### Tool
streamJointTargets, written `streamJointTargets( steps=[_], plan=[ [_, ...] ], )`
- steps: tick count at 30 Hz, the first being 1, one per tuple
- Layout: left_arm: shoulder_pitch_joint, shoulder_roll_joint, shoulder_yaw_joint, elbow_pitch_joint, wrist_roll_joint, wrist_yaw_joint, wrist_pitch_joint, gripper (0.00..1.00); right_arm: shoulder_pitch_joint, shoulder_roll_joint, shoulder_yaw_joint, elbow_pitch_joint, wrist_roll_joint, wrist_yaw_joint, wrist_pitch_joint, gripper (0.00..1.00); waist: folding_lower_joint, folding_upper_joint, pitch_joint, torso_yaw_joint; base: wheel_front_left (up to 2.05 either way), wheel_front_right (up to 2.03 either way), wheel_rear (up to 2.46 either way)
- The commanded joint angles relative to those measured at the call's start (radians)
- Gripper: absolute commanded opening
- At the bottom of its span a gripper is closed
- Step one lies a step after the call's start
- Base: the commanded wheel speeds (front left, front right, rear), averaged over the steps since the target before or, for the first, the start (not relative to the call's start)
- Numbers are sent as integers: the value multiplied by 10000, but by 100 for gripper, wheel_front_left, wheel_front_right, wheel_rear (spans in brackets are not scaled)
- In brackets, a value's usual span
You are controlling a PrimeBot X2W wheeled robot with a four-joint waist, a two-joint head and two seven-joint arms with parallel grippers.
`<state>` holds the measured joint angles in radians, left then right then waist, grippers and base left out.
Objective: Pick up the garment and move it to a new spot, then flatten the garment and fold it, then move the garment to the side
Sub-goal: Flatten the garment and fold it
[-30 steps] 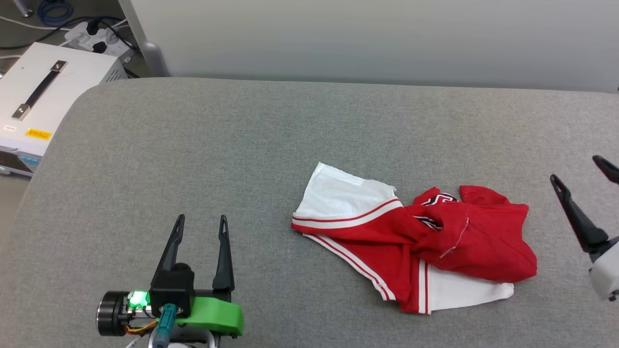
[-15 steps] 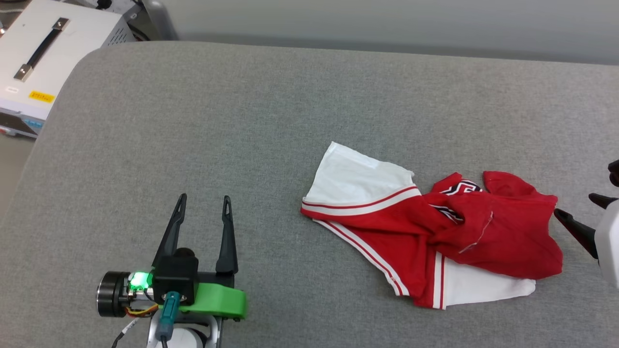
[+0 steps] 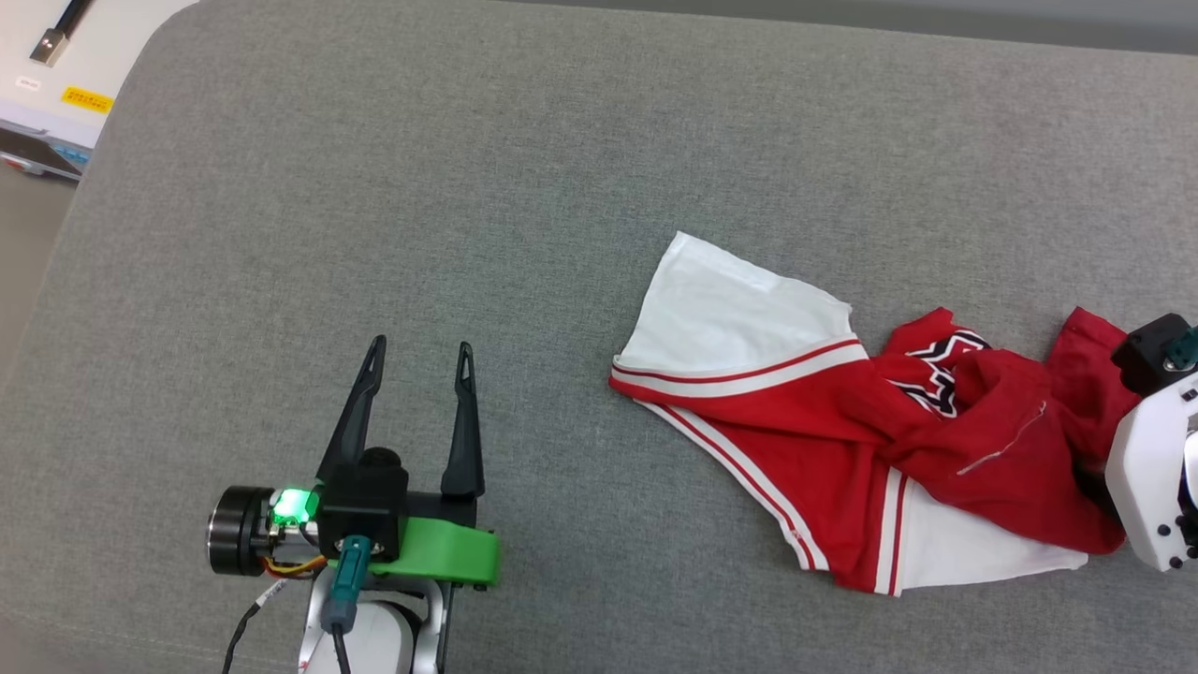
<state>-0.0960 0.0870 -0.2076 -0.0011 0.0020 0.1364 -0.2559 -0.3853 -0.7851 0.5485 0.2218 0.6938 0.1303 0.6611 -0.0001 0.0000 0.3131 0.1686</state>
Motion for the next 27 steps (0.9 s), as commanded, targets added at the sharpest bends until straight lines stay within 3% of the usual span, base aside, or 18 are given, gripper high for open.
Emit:
streamJointTargets(
  steps=[1,2,9,13,21,27],
  plan=[
    [-153,-13,9,23,-17,88,-59,100,125,443,512,384,151,4,-298,99,1,0,11,-20,0,0,0],
    [-143,-3,10,39,-19,101,-59,100,53,437,551,425,143,4,-607,0,1,0,-15,-52,0,0,0],
    [8,38,-44,123,-43,165,-59,100,-297,140,93,271,31,4,-2808,0,1,0,-472,-302,0,0,0],
    [89,36,-103,110,-52,187,-59,100,-570,-131,-548,-341,-71,4,-3437,0,1,0,-608,-333,0,0,0],
    [-66,-25,-267,19,-118,156,-59,100,-2134,-73,-1020,-1274,-572,4,-3273,0,1,0,-211,23,0,0,0],
    [-301,-118,-372,-20,-183,174,-59,100,-3959,546,-503,-360,-892,4,-2808,0,1,0,293,454,0,0,0]
  ],
)
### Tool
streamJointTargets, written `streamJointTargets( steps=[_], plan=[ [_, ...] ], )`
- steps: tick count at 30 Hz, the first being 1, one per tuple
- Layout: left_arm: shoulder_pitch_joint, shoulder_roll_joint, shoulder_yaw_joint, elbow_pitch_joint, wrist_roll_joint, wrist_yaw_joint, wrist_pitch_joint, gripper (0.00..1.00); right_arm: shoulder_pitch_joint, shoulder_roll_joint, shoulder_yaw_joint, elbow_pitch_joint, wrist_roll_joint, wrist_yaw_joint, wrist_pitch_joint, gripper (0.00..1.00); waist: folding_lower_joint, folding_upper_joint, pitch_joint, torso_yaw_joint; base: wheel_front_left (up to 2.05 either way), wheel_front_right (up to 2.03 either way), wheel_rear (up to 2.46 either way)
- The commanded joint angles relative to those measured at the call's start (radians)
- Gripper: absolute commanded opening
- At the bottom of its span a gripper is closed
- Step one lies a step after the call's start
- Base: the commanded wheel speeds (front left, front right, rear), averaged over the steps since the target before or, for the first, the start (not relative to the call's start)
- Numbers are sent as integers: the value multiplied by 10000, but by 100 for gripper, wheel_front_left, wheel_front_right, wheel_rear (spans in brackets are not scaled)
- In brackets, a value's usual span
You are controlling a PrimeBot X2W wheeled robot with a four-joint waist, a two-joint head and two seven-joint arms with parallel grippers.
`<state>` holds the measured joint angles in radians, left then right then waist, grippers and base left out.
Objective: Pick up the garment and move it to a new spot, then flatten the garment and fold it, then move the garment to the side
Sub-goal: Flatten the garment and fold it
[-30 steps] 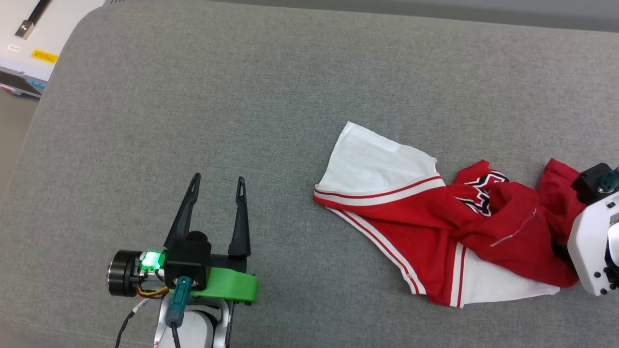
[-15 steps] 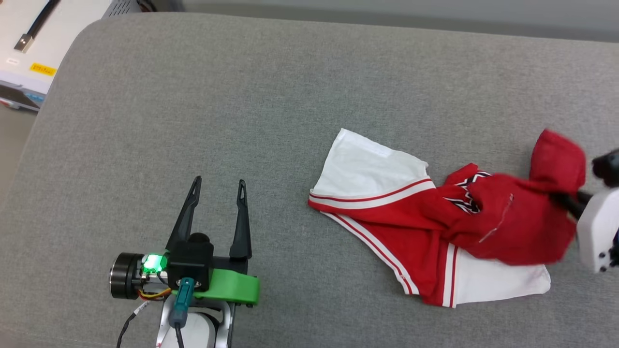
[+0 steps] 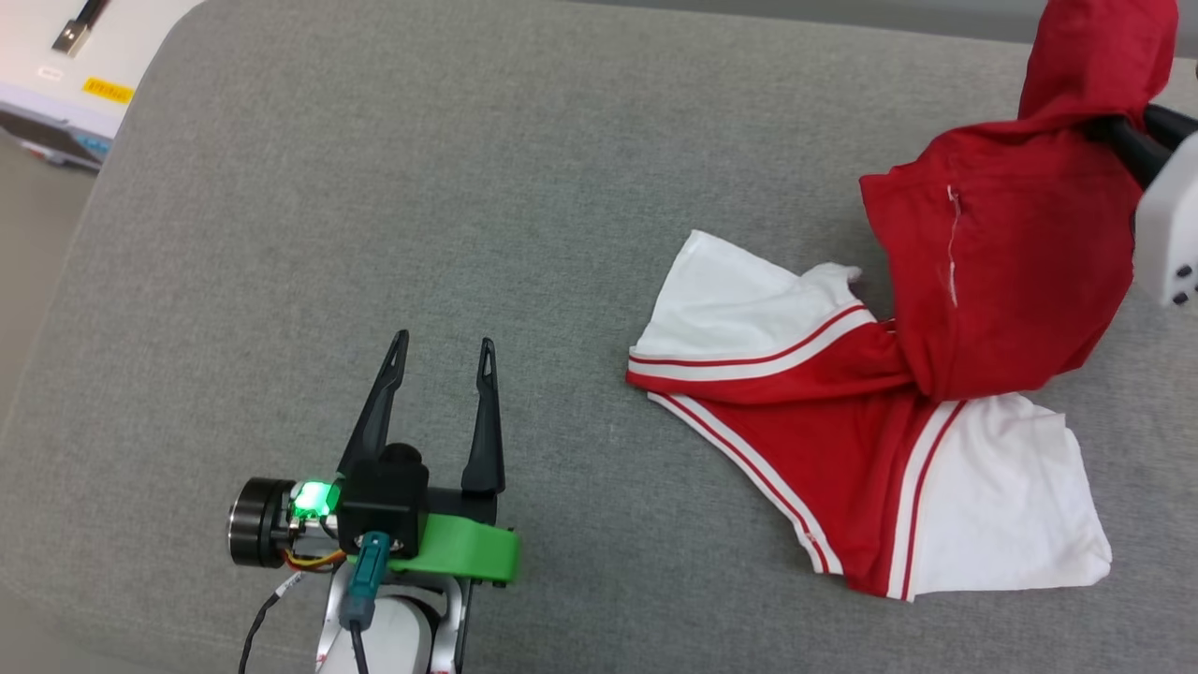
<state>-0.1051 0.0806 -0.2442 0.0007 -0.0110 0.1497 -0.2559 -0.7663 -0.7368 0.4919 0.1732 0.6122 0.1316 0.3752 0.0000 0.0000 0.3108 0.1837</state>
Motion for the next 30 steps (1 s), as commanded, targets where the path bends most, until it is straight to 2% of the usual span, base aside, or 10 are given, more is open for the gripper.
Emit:
streamJointTargets(
  steps=[1,5,12,14,16,17,18,21,24,30],
  plan=[
    [-242,-69,-20,-42,-59,49,-59,100,-372,171,197,419,-99,-9,171,0,0,0,375,348,0,0,0],
    [-463,-143,-145,-31,-98,41,-59,100,-1133,600,1156,2310,34,-9,949,0,0,0,718,641,0,0,0],
    [-622,-201,-178,9,-123,68,-59,100,-1019,879,2494,4266,736,-9,1800,0,0,0,861,789,0,0,0],
    [-626,-207,-164,44,-115,65,-59,100,-960,898,2740,4509,986,-9,1780,0,0,0,826,776,0,0,0],
    [-624,-209,-122,66,-99,71,-59,100,-1032,896,2712,4636,1130,-9,1123,0,0,0,757,724,0,0,0],
    [-616,-203,-96,80,-84,72,-59,100,-1052,870,2751,4701,1107,-9,711,85,0,0,683,686,0,0,0],
    [-602,-187,-76,90,-69,71,-59,100,-1060,837,2801,4707,1081,-9,363,100,0,0,621,650,0,0,0],
    [-508,-103,23,125,-35,87,-59,100,-1081,747,2715,4663,920,-9,-1279,100,0,0,303,451,0,0,0],
    [-365,13,136,110,-10,114,-59,100,-1059,772,2179,4766,471,-9,-3118,100,0,0,-38,173,0,0,0],
    [-238,289,258,26,44,67,-59,100,-365,1490,683,4586,-742,-9,-5656,100,0,0,-630,-384,0,0,0]
  ],
)
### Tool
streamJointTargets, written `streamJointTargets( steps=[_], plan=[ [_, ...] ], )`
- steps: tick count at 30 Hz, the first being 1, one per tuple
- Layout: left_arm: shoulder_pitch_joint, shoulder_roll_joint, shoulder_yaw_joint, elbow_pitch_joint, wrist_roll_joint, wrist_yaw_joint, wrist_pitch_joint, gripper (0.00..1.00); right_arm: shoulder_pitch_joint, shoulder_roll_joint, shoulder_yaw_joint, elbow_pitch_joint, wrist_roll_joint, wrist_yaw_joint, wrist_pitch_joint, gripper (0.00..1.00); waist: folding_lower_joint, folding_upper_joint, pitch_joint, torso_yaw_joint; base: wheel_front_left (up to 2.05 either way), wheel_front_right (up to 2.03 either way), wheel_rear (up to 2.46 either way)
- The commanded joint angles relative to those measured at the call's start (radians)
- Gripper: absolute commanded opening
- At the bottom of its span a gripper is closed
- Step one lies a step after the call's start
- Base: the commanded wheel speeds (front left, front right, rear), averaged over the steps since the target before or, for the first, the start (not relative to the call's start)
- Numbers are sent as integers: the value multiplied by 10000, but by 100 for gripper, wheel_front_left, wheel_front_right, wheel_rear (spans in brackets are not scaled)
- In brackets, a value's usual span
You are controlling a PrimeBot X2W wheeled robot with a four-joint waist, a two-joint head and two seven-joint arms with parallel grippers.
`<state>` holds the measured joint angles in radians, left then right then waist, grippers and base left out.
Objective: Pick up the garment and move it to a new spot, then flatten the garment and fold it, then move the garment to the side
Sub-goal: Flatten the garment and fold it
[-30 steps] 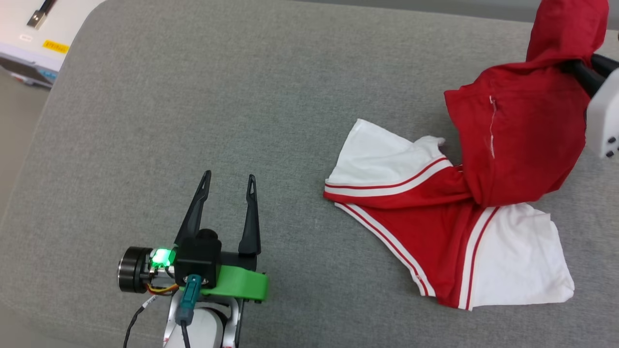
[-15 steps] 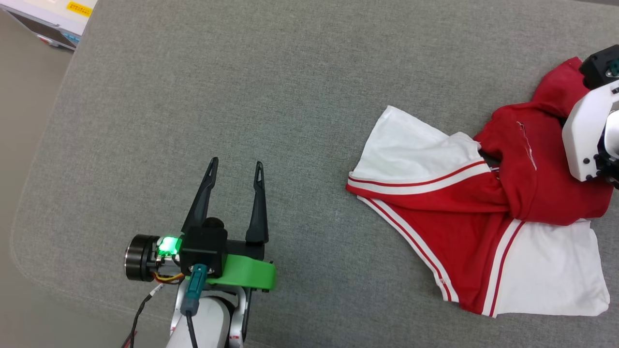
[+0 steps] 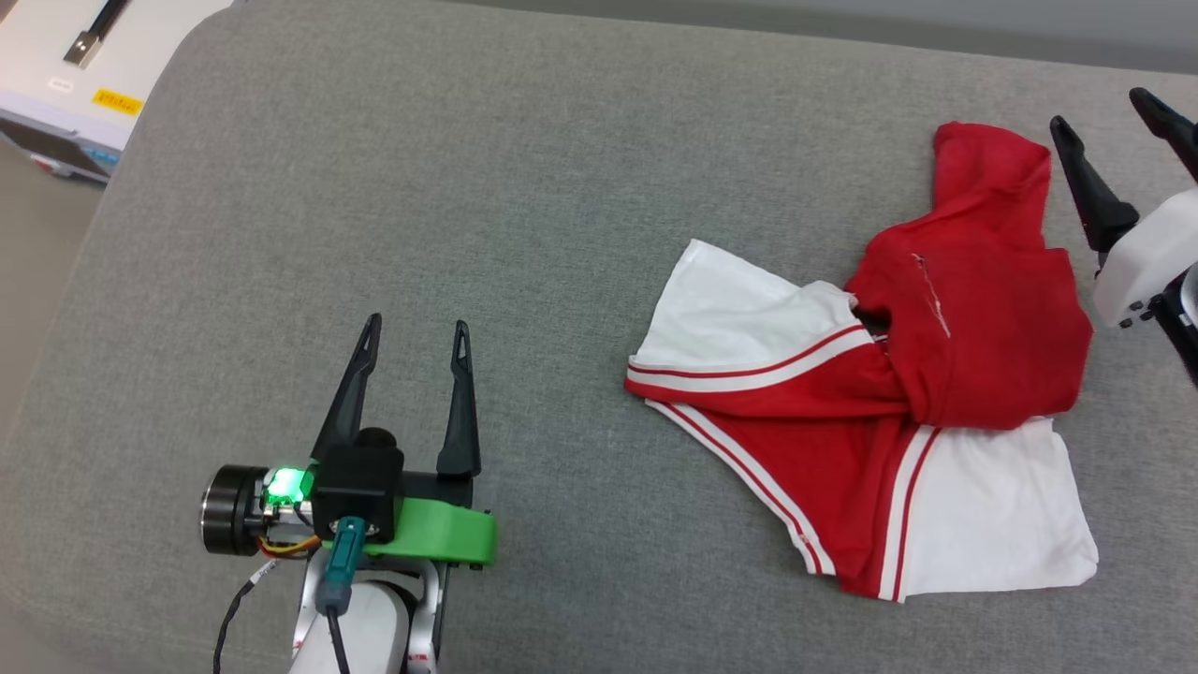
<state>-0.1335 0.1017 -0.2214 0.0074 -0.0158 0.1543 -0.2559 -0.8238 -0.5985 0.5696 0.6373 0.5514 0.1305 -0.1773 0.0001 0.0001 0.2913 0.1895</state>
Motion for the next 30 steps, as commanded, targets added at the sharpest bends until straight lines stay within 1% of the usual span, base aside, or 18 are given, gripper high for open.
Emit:
streamJointTargets(
  steps=[1,4,5,8,10,12,15,19,22,24,26,27,30],
  plan=[
    [26,125,48,-55,91,-2,-59,100,381,268,-378,-159,-327,2,-325,100,-1,-1,-501,-513,0,0,0],
    [-134,317,126,-112,77,-124,-59,100,1122,888,-1548,-731,-1086,2,-695,100,-1,-1,-660,-737,0,0,0],
    [-392,507,235,-138,40,-265,-59,100,2001,1617,-2769,-1515,-1875,2,-804,100,-1,-1,-737,-925,0,0,0],
    [-745,692,390,-113,-52,-452,-59,100,3074,2470,-3900,-2584,-2673,2,-833,100,-1,-1,-781,-1102,0,0,0],
    [-1006,819,478,-64,-109,-613,-59,100,3740,2989,-4478,-3353,-3137,2,-838,100,-1,-1,-778,-1214,0,0,0],
    [-1311,943,579,28,-177,-786,-59,100,4351,3356,-4782,-3987,-3598,2,-840,100,-1,-1,-763,-1338,0,0,0],
    [-1869,1095,671,289,-341,-1162,-59,100,5085,3826,-5139,-4709,-3933,2,-841,100,-1,-1,-730,-1495,0,0,0],
    [-2838,1424,675,940,-492,-1852,-59,100,5936,4240,-5341,-5519,-3989,2,-839,100,-1,-1,-627,-1684,0,0,0],
    [-3734,1675,548,1797,-836,-2414,45,100,6453,4394,-5390,-6021,-4019,2,-837,100,-1,-1,-511,-1886,0,0,0],
    [-4397,1937,213,2337,-1056,-2674,654,100,6730,4465,-5394,-6251,-4039,2,-805,100,-1,-1,-431,-2010,0,0,0],
    [-5107,2157,-177,2716,-1453,-2798,1329,100,6910,4530,-5397,-6425,-4043,2,-779,100,-1,-1,-328,-2138,0,0,0],
    [-5396,2210,-358,2887,-1775,-2824,1722,100,6963,4551,-5399,-6487,-4064,2,-768,100,-1,-1,-279,-2200,0,0,0],
    [-6390,2640,-1825,3171,-3389,-2842,3518,100,7059,4615,-5384,-6667,-4157,2,-750,100,-1,-1,-77,-2400,0,0,0]
  ],
)
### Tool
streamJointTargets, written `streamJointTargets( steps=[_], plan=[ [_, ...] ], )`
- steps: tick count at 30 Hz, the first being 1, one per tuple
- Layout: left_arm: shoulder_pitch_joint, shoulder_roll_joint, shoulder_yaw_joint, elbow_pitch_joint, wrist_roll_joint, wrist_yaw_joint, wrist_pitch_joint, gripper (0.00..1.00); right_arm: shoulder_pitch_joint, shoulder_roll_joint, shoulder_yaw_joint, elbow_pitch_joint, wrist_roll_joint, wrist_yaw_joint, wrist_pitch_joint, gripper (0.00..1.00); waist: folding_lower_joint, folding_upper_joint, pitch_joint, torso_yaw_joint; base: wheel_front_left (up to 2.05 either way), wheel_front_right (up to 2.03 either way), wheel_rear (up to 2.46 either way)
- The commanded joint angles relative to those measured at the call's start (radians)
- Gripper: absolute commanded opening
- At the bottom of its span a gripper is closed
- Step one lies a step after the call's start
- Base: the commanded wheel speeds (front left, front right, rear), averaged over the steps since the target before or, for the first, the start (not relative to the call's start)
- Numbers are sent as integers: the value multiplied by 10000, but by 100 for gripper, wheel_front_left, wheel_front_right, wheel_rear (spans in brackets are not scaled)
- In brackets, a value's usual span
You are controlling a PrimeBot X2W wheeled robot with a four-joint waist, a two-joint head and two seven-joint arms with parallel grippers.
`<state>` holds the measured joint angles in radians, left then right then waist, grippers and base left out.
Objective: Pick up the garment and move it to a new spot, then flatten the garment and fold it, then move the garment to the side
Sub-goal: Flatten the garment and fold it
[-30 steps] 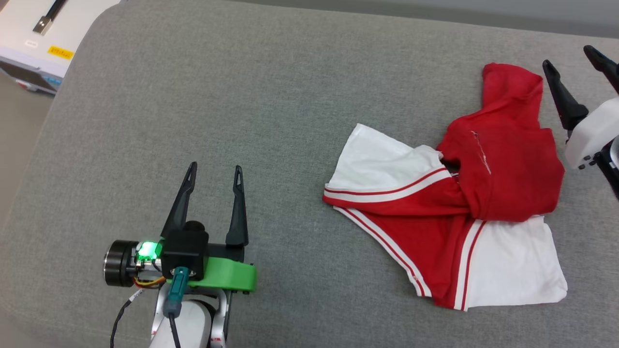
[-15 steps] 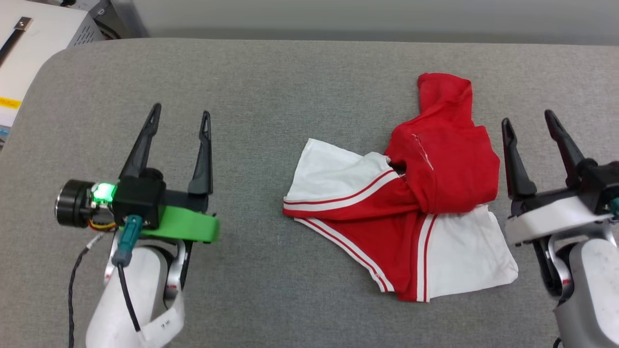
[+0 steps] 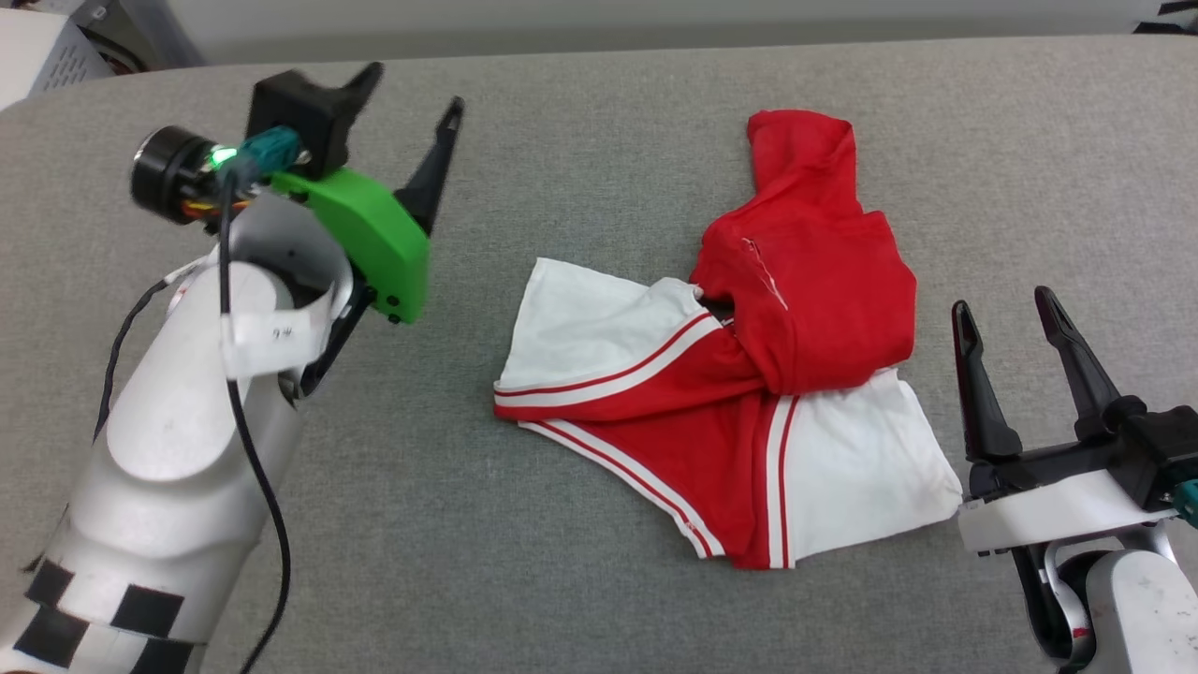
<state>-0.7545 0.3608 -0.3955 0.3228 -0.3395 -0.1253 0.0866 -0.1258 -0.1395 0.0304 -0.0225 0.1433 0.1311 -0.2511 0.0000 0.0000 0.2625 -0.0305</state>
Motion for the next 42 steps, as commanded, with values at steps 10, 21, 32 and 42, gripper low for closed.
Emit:
streamJointTargets(
  steps=[10,21,32,42],
  plan=[
    [-2699,1525,-4272,130,-4565,-52,4965,100,-340,123,219,-226,-315,-4,-15,100,0,0,1023,-783,0,0,0],
    [-4096,1799,-7303,1394,-5804,-53,6199,100,-1069,252,451,-207,-481,-4,-82,100,0,0,1992,-1235,0,0,0],
    [-3847,1826,-8800,1530,-6000,-53,5759,0,-1266,303,339,-109,-555,-4,-103,100,0,0,2046,-1206,0,0,0],
    [-3499,2316,-8502,1410,-5209,-52,1725,0,-682,182,0,-27,-600,-4,-105,100,0,0,1007,-617,0,0,0]
  ],
)
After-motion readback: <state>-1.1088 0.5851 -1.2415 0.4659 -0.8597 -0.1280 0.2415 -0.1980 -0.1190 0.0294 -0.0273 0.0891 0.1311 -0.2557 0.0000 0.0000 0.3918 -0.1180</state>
